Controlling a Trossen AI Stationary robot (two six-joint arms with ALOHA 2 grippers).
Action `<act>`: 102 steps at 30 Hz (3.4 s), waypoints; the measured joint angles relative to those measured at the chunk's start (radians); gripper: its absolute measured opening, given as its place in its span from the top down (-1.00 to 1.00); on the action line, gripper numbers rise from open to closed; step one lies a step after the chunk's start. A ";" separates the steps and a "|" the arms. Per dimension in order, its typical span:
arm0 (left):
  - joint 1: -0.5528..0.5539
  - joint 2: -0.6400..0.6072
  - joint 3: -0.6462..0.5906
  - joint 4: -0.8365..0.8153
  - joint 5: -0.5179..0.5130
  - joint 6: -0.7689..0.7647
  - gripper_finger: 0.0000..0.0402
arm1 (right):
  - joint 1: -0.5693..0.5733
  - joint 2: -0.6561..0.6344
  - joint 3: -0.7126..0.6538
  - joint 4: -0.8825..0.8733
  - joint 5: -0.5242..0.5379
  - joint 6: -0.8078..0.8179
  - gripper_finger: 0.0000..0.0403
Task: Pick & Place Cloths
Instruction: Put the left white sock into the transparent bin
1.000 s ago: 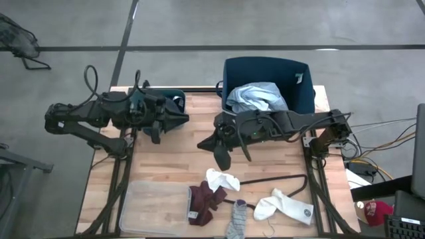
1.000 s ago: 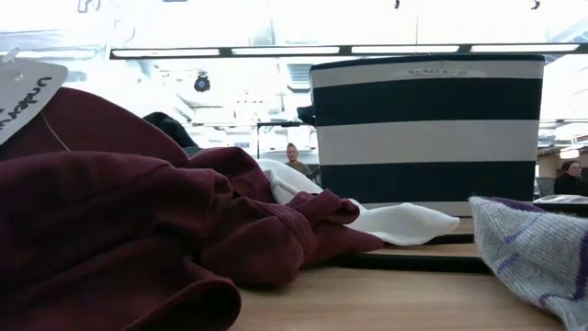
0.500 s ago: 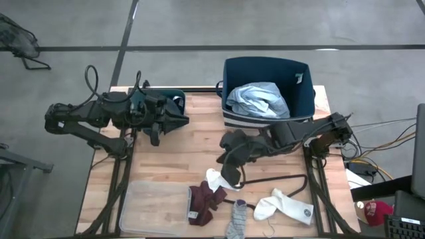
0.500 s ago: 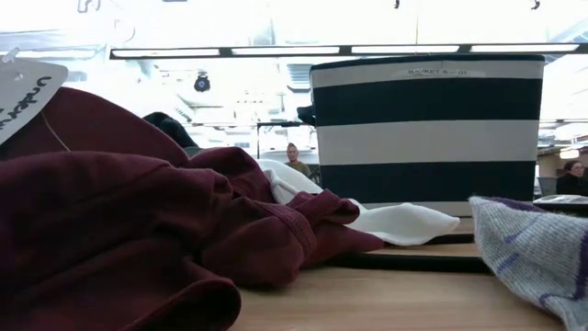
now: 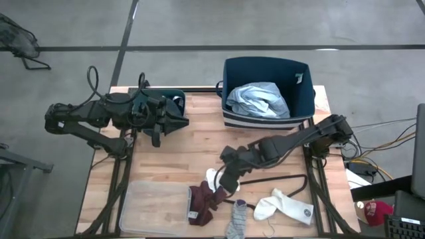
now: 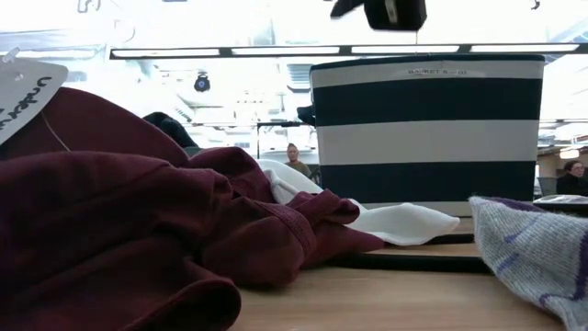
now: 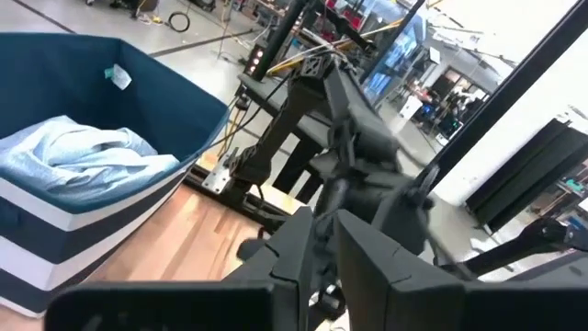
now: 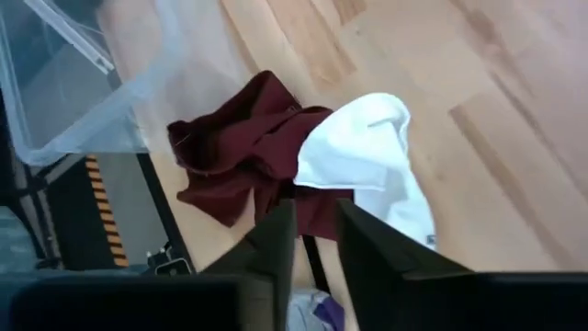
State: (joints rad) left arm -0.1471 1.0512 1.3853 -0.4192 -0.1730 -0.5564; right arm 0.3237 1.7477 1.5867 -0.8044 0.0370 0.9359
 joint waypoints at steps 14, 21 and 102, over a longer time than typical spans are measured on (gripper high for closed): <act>0.000 0.000 0.000 -0.001 0.000 -0.002 0.74 | -0.001 0.014 -0.297 0.217 0.041 0.094 -0.02; 0.000 0.000 0.000 -0.003 0.000 0.000 0.74 | -0.001 0.084 -0.375 0.268 0.011 0.127 -0.02; -0.022 0.191 -0.002 0.014 0.082 -0.062 -0.40 | 0.003 -0.020 0.454 -0.140 0.307 -0.153 0.96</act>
State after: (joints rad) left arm -0.1694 1.2425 1.3838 -0.4052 -0.0914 -0.6186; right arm 0.3264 1.7279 2.0407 -0.9449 0.3444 0.7833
